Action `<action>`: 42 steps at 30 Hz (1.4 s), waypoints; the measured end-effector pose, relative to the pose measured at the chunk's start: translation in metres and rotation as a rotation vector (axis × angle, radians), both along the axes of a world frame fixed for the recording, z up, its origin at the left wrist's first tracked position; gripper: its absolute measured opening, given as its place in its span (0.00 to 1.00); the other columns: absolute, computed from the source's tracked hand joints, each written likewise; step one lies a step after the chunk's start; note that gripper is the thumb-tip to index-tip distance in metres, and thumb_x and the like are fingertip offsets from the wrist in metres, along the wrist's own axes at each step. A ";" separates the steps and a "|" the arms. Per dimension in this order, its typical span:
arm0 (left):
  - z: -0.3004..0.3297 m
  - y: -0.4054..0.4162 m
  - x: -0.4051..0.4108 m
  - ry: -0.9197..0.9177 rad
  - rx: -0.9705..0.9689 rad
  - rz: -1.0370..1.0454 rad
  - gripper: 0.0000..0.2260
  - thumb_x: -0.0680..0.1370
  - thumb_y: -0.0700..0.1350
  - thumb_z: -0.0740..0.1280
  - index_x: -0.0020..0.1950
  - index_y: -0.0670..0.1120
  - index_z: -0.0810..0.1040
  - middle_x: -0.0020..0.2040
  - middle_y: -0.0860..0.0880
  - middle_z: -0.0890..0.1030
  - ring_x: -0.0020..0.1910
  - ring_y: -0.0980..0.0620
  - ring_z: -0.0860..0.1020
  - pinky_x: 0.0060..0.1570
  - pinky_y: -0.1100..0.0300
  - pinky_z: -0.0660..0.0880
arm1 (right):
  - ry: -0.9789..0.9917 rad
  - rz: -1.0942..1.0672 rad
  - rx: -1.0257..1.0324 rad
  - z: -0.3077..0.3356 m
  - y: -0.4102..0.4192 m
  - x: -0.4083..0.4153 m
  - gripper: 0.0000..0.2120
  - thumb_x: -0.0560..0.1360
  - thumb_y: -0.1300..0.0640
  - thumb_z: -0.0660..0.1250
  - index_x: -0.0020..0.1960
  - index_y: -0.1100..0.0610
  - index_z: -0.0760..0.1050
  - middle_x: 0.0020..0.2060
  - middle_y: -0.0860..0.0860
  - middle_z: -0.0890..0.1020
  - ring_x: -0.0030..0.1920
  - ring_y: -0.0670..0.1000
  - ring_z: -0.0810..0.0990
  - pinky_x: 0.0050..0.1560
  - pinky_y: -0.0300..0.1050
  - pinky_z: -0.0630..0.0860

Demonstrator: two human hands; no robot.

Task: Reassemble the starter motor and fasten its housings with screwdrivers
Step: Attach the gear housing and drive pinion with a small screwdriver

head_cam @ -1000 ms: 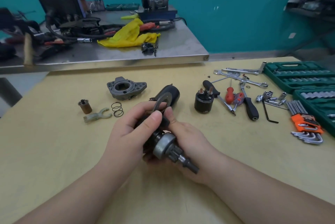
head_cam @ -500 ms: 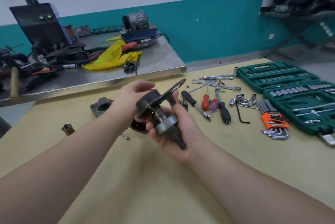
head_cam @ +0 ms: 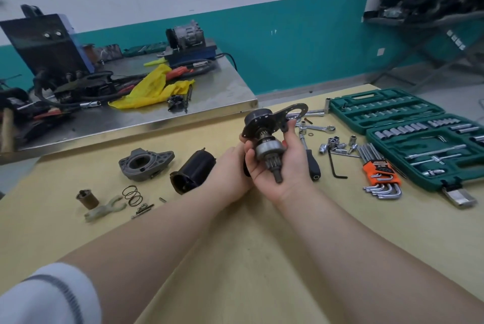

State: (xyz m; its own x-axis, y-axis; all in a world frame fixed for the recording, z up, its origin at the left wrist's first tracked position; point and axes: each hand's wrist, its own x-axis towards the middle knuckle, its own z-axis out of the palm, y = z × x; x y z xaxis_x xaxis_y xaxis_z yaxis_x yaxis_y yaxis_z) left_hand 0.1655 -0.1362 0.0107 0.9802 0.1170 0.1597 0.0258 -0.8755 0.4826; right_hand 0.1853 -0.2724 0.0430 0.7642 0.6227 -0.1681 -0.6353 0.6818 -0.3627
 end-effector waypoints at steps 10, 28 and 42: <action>0.017 0.009 -0.084 -0.156 -0.300 0.169 0.26 0.61 0.56 0.83 0.55 0.65 0.77 0.48 0.64 0.83 0.50 0.70 0.80 0.43 0.78 0.73 | -0.109 0.045 -0.002 -0.003 0.002 -0.005 0.44 0.76 0.29 0.67 0.69 0.69 0.76 0.52 0.66 0.85 0.37 0.56 0.85 0.32 0.45 0.83; 0.015 0.095 -0.194 -0.313 -1.909 0.159 0.36 0.46 0.65 0.90 0.45 0.45 0.90 0.42 0.45 0.85 0.31 0.50 0.81 0.31 0.61 0.80 | -0.299 0.587 -0.305 -0.027 0.043 -0.086 0.32 0.74 0.32 0.71 0.52 0.63 0.88 0.49 0.65 0.86 0.39 0.59 0.86 0.37 0.48 0.84; 0.001 0.079 -0.178 -0.236 -1.792 0.287 0.50 0.61 0.66 0.80 0.74 0.36 0.76 0.67 0.32 0.79 0.59 0.36 0.78 0.76 0.42 0.68 | -0.486 0.830 -0.431 -0.033 0.049 -0.101 0.31 0.80 0.31 0.65 0.57 0.59 0.86 0.50 0.65 0.87 0.41 0.61 0.87 0.41 0.50 0.85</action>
State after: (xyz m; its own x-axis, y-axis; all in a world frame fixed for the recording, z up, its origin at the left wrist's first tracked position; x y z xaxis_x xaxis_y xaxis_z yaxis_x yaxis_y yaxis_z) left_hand -0.0123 -0.0576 0.0122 0.8796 0.4235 -0.2166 -0.1346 0.6585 0.7405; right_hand 0.0838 -0.2239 0.0101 0.1702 0.9419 -0.2896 -0.5647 -0.1475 -0.8120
